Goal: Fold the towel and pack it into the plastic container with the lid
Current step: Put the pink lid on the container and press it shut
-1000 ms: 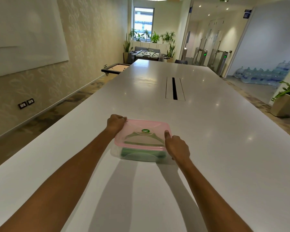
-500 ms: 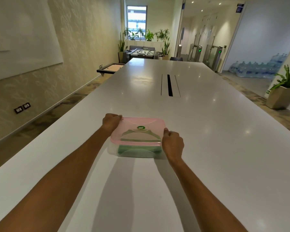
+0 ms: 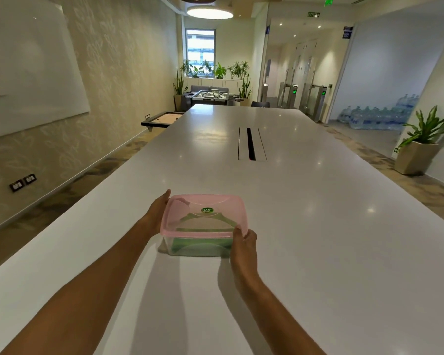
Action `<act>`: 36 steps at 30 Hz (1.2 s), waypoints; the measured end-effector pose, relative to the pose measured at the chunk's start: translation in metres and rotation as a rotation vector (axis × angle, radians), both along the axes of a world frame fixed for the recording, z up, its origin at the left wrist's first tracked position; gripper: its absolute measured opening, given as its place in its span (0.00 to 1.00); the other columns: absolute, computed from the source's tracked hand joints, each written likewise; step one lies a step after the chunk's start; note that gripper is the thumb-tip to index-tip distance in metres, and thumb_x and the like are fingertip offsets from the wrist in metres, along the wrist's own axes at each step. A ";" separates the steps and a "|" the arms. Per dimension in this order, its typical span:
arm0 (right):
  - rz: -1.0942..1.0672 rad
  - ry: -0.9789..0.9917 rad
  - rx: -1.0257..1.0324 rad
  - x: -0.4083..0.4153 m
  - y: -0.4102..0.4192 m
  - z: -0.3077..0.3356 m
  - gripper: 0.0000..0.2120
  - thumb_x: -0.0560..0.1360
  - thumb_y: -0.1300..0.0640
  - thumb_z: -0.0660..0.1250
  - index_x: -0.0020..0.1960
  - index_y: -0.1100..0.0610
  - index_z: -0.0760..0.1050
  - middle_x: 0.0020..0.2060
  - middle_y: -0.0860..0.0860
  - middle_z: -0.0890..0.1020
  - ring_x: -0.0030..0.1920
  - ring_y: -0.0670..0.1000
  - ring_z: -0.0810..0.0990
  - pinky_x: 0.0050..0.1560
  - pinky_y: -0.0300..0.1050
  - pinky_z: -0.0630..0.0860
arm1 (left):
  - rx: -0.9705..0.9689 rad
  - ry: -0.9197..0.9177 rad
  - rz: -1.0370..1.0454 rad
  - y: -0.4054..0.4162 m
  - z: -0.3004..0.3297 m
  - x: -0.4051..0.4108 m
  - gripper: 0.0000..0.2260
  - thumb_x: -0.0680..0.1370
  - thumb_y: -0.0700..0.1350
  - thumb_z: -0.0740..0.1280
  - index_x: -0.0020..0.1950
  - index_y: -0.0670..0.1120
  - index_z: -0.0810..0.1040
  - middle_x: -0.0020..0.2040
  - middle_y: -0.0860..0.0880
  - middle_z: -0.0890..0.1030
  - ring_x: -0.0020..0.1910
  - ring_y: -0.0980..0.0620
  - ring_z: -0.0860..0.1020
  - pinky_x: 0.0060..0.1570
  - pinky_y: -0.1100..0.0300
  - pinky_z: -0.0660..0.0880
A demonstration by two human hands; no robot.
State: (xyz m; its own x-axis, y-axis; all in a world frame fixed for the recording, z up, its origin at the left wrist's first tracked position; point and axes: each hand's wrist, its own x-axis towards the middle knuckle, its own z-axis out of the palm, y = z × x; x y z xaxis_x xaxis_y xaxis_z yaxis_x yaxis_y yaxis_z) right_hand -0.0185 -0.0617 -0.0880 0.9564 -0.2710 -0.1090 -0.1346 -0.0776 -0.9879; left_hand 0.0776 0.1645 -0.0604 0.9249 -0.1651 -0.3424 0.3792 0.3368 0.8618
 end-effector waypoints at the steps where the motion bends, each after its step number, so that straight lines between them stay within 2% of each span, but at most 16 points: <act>1: -0.009 -0.007 0.021 0.000 0.004 0.000 0.27 0.77 0.41 0.53 0.71 0.53 0.60 0.66 0.54 0.72 0.62 0.56 0.74 0.64 0.58 0.70 | 0.008 0.005 0.020 0.000 0.000 0.001 0.27 0.78 0.63 0.51 0.56 0.41 0.75 0.48 0.40 0.77 0.46 0.41 0.76 0.42 0.51 0.80; 4: -0.016 -0.028 0.075 0.002 0.014 -0.001 0.21 0.78 0.47 0.55 0.69 0.52 0.60 0.63 0.53 0.73 0.60 0.55 0.74 0.63 0.56 0.71 | 0.015 0.036 0.062 0.002 -0.002 0.003 0.27 0.78 0.63 0.52 0.54 0.41 0.76 0.47 0.40 0.77 0.45 0.41 0.76 0.43 0.50 0.76; 9: 0.022 -0.036 0.032 0.025 0.011 0.013 0.22 0.79 0.46 0.54 0.70 0.53 0.59 0.63 0.54 0.75 0.60 0.57 0.75 0.62 0.56 0.72 | 0.043 0.007 0.121 0.004 0.006 0.011 0.27 0.79 0.61 0.51 0.53 0.39 0.77 0.46 0.40 0.78 0.45 0.40 0.75 0.46 0.49 0.73; 12: 0.051 -0.066 0.054 0.052 0.004 0.030 0.22 0.80 0.46 0.54 0.70 0.55 0.60 0.61 0.54 0.75 0.59 0.57 0.75 0.63 0.57 0.72 | 0.036 -0.012 0.145 0.008 0.011 0.023 0.31 0.77 0.63 0.54 0.61 0.36 0.75 0.52 0.38 0.78 0.51 0.38 0.75 0.52 0.47 0.72; 14: 0.063 -0.092 0.062 0.074 0.002 0.039 0.23 0.79 0.44 0.53 0.69 0.56 0.62 0.59 0.53 0.75 0.59 0.57 0.75 0.63 0.55 0.72 | 0.048 -0.048 0.188 0.007 0.017 0.031 0.31 0.77 0.63 0.56 0.62 0.37 0.74 0.51 0.38 0.79 0.52 0.38 0.75 0.51 0.47 0.72; 17: 0.069 -0.115 0.096 0.121 0.003 0.040 0.31 0.71 0.35 0.53 0.66 0.54 0.68 0.57 0.55 0.79 0.55 0.58 0.79 0.58 0.57 0.76 | 0.063 -0.112 0.247 0.001 0.026 0.045 0.27 0.78 0.61 0.56 0.53 0.37 0.79 0.48 0.39 0.80 0.49 0.39 0.76 0.48 0.48 0.74; 18: 0.068 -0.104 0.117 0.134 0.002 0.041 0.31 0.71 0.35 0.52 0.65 0.54 0.69 0.56 0.57 0.79 0.55 0.59 0.79 0.56 0.56 0.77 | 0.056 -0.138 0.248 -0.001 0.027 0.051 0.27 0.78 0.61 0.56 0.50 0.38 0.80 0.49 0.39 0.79 0.49 0.40 0.76 0.50 0.47 0.75; 21: 0.029 -0.095 0.210 0.161 0.000 0.062 0.21 0.80 0.45 0.51 0.67 0.57 0.65 0.55 0.57 0.76 0.52 0.56 0.77 0.50 0.49 0.74 | 0.063 -0.138 0.260 -0.007 0.027 0.070 0.30 0.77 0.64 0.55 0.43 0.41 0.85 0.53 0.39 0.79 0.55 0.38 0.74 0.63 0.42 0.70; 23: 0.004 -0.087 0.261 0.182 -0.001 0.067 0.19 0.82 0.48 0.50 0.67 0.57 0.62 0.54 0.56 0.74 0.51 0.55 0.75 0.50 0.49 0.73 | 0.059 -0.152 0.293 -0.013 0.029 0.079 0.28 0.78 0.63 0.54 0.43 0.42 0.84 0.52 0.40 0.79 0.56 0.38 0.74 0.65 0.42 0.69; 26: 0.002 -0.092 0.295 0.207 0.004 0.071 0.21 0.81 0.45 0.51 0.68 0.57 0.62 0.56 0.57 0.74 0.55 0.57 0.76 0.57 0.54 0.75 | 0.084 -0.168 0.316 -0.022 0.035 0.090 0.25 0.79 0.61 0.55 0.45 0.42 0.82 0.53 0.40 0.79 0.55 0.38 0.75 0.63 0.45 0.71; 28: 0.002 -0.084 0.308 0.227 0.007 0.065 0.26 0.79 0.41 0.52 0.68 0.57 0.63 0.58 0.57 0.75 0.55 0.58 0.77 0.58 0.57 0.76 | 0.101 -0.162 0.345 -0.026 0.034 0.095 0.22 0.80 0.58 0.56 0.46 0.43 0.82 0.50 0.41 0.80 0.51 0.40 0.76 0.58 0.48 0.73; 31: 0.027 -0.058 0.297 0.268 0.004 0.041 0.34 0.71 0.33 0.52 0.64 0.57 0.69 0.60 0.59 0.76 0.55 0.58 0.78 0.58 0.58 0.77 | 0.115 -0.167 0.381 -0.031 0.028 0.102 0.21 0.80 0.54 0.57 0.56 0.39 0.80 0.51 0.41 0.80 0.49 0.43 0.76 0.51 0.52 0.75; 33: 0.067 -0.058 0.318 0.270 0.003 0.047 0.29 0.76 0.36 0.53 0.60 0.59 0.72 0.59 0.59 0.78 0.56 0.59 0.78 0.60 0.57 0.75 | 0.087 -0.155 0.417 -0.036 0.024 0.101 0.21 0.80 0.53 0.58 0.60 0.38 0.77 0.50 0.42 0.80 0.48 0.44 0.77 0.47 0.53 0.75; 36: 0.098 -0.051 0.375 0.273 0.003 0.060 0.25 0.80 0.44 0.53 0.62 0.63 0.73 0.58 0.61 0.79 0.57 0.61 0.78 0.61 0.57 0.74 | 0.044 -0.137 0.475 -0.045 0.019 0.097 0.16 0.81 0.51 0.58 0.59 0.42 0.77 0.44 0.46 0.80 0.43 0.47 0.77 0.39 0.56 0.75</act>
